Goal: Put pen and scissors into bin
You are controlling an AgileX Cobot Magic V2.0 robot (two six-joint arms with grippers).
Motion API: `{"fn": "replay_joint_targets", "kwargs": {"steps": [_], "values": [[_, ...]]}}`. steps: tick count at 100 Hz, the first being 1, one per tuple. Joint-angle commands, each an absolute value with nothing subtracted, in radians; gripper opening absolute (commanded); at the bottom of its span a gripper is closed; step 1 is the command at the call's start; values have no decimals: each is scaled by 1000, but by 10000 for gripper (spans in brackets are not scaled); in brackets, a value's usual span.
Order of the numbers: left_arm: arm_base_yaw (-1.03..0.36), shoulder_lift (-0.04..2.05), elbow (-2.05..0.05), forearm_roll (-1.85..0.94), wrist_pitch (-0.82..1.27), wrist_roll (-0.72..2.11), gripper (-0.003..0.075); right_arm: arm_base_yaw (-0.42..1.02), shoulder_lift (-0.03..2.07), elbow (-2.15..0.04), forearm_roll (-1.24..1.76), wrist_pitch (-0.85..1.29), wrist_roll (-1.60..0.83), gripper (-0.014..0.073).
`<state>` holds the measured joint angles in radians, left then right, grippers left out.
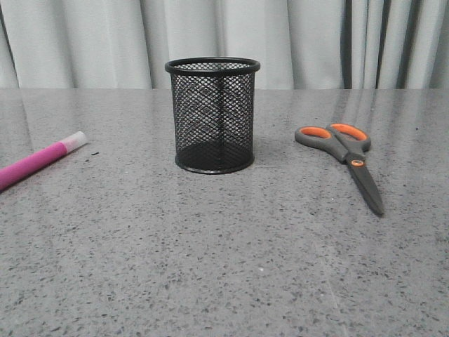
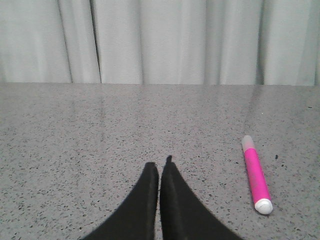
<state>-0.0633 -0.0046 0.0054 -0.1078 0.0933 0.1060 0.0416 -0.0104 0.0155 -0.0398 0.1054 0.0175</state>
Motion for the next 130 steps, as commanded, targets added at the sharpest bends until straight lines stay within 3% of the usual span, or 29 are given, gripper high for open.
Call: {"fn": "replay_joint_targets", "kwargs": {"steps": [1, 105, 130], "values": [[-64, -36, 28, -119, 23, 95, -20, 33, -34, 24, -53, 27, 8, -65], [-64, -36, 28, -119, 23, 95, -20, 33, -34, 24, -53, -14, 8, -65], [-64, -36, 28, -366, 7, 95, -20, 33, -34, 24, 88, -49, 14, -65]]}}
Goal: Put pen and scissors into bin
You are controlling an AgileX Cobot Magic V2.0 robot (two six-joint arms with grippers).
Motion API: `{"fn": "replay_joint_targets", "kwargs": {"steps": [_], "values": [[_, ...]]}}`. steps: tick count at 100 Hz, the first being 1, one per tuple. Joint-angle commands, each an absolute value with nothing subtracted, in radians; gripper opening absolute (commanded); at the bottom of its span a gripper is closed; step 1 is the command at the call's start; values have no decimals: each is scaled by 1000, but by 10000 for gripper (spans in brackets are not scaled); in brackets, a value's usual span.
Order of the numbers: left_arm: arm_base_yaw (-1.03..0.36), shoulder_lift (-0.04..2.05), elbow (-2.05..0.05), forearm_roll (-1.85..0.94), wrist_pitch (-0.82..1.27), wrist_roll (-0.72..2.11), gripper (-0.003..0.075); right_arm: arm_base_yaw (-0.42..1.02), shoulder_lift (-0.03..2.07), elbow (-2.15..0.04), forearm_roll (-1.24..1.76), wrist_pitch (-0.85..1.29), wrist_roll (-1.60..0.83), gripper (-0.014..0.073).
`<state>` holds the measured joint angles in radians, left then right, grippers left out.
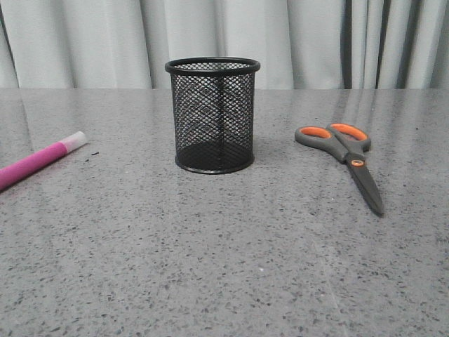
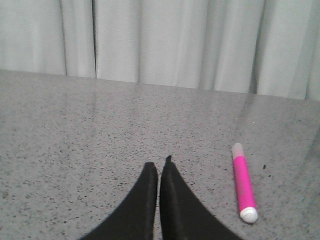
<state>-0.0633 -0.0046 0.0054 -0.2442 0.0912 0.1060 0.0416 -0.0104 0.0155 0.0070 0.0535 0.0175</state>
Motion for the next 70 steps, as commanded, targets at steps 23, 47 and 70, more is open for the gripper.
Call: {"fn": "replay_joint_targets", "kwargs": {"steps": [23, 47, 70], "values": [[-64, -36, 28, -726, -6, 95, -20, 33, -34, 24, 291, -76, 14, -65], [-64, -34, -22, -839, 64, 95, -20, 33, -30, -43, 463, 60, 14, -61], [-64, 68, -192, -692, 245, 102, -20, 33, 101, -231, 404, 299, 7, -60]]}}
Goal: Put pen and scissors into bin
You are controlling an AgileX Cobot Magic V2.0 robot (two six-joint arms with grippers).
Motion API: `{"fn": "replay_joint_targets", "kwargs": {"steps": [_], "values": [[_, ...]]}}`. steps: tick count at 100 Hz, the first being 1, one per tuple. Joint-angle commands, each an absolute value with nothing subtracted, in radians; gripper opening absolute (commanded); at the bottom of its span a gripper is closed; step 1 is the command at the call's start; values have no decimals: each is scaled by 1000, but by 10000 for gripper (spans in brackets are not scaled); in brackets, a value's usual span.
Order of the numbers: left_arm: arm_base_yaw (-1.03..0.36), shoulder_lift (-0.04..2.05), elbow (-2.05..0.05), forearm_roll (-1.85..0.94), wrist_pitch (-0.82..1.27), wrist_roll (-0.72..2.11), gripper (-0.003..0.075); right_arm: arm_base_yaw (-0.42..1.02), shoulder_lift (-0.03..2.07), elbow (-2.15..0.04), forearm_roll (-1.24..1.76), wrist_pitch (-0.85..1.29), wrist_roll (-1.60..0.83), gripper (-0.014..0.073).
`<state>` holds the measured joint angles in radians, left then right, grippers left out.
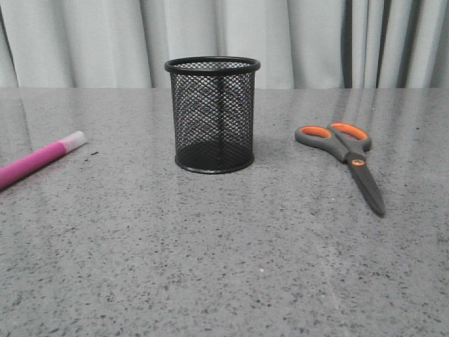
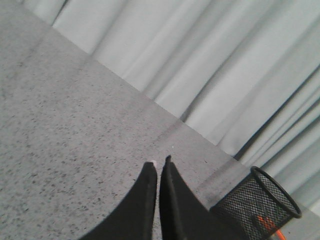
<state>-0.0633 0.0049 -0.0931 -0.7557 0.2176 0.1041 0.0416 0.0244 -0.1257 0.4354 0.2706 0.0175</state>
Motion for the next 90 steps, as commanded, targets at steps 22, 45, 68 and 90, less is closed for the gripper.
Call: {"fn": "replay_joint_targets", "kwargs": {"steps": [22, 45, 68, 90], "values": [[-64, 318, -442, -524, 498, 186, -20, 33, 405, -466, 322, 598, -27, -61], [-64, 538, -659, -524, 700, 352, -20, 33, 657, -658, 322, 745, -161, -62], [-64, 687, -736, -526, 760, 389, -18, 33, 731, -728, 324, 755, -176, -4], [-64, 811, -781, -530, 775, 444, 244, 33, 731, -728, 328, 761, -176, 386]]}}
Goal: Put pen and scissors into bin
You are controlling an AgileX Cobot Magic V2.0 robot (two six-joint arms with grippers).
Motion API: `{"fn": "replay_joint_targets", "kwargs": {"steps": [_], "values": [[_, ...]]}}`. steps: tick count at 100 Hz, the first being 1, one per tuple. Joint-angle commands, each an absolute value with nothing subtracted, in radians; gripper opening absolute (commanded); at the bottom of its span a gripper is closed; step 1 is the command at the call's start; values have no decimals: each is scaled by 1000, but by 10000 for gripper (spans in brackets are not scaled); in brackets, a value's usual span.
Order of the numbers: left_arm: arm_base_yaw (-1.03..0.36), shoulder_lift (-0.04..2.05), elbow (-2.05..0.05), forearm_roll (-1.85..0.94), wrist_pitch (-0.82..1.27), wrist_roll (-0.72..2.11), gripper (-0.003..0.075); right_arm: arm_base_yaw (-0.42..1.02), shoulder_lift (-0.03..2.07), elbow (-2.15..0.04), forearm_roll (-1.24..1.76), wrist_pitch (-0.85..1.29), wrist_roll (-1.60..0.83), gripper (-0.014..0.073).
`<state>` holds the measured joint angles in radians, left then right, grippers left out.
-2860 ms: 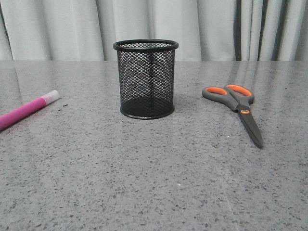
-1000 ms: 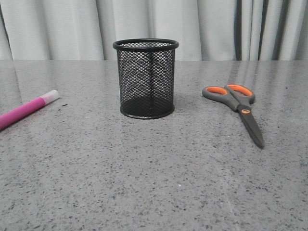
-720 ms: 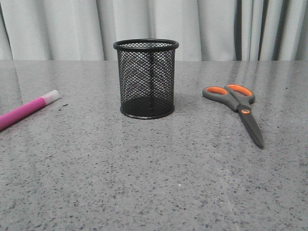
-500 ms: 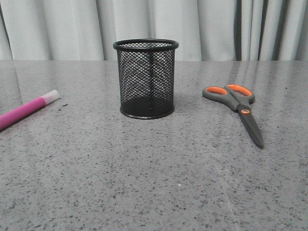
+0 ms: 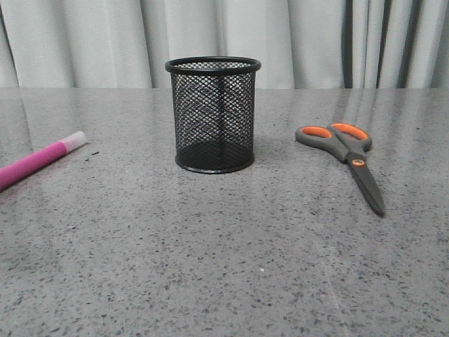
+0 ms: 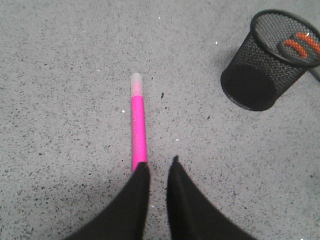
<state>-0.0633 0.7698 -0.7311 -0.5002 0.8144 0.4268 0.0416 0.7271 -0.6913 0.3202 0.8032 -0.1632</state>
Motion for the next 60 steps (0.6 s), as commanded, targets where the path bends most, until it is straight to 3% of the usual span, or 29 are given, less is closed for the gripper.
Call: {"fn": "replay_joint_targets", "kwargs": {"steps": [1, 8, 13, 60], "values": [[-64, 815, -782, -530, 775, 444, 273, 33, 731, -728, 328, 761, -176, 392], [-64, 851, -795, -530, 775, 444, 388, 33, 731, -728, 332, 760, -176, 405], [-64, 884, -804, -530, 775, 444, 423, 33, 731, -728, 342, 753, -176, 405], [-102, 1210, -942, -529, 784, 563, 417, 33, 731, -728, 359, 717, -176, 405]]}}
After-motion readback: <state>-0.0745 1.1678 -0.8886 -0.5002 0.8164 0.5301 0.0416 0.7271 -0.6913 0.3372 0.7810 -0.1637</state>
